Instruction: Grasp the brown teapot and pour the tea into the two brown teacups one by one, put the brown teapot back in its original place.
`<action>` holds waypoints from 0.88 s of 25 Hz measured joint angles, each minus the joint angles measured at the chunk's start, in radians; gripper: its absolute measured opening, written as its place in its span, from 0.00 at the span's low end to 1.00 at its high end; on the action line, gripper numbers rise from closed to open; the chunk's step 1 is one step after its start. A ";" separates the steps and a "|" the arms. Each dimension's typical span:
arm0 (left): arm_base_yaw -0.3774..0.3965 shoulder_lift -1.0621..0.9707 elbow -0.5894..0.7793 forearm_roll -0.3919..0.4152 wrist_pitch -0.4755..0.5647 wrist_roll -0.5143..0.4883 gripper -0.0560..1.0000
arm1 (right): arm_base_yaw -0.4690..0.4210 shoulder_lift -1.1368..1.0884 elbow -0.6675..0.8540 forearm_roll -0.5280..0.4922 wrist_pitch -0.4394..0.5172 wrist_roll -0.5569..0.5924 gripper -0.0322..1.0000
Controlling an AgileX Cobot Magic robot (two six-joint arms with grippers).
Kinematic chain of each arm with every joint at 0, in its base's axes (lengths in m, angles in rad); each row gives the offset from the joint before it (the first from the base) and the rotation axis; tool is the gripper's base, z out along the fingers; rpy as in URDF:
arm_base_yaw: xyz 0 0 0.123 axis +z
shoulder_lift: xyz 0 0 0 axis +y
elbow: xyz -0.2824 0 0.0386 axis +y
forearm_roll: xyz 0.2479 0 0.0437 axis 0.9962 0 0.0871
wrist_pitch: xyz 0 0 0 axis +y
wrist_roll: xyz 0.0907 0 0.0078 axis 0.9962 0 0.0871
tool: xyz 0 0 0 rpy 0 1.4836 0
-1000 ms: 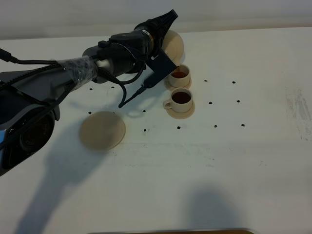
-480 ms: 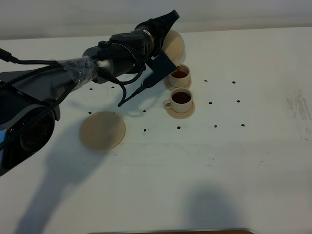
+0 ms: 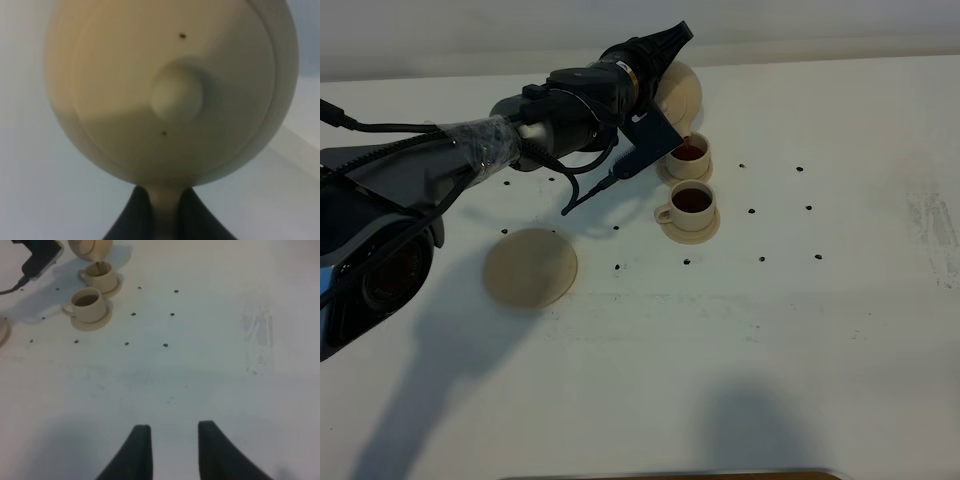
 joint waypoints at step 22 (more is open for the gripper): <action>0.000 0.001 -0.015 0.001 -0.021 -0.010 0.21 | 0.000 0.000 0.000 0.000 0.000 0.000 0.24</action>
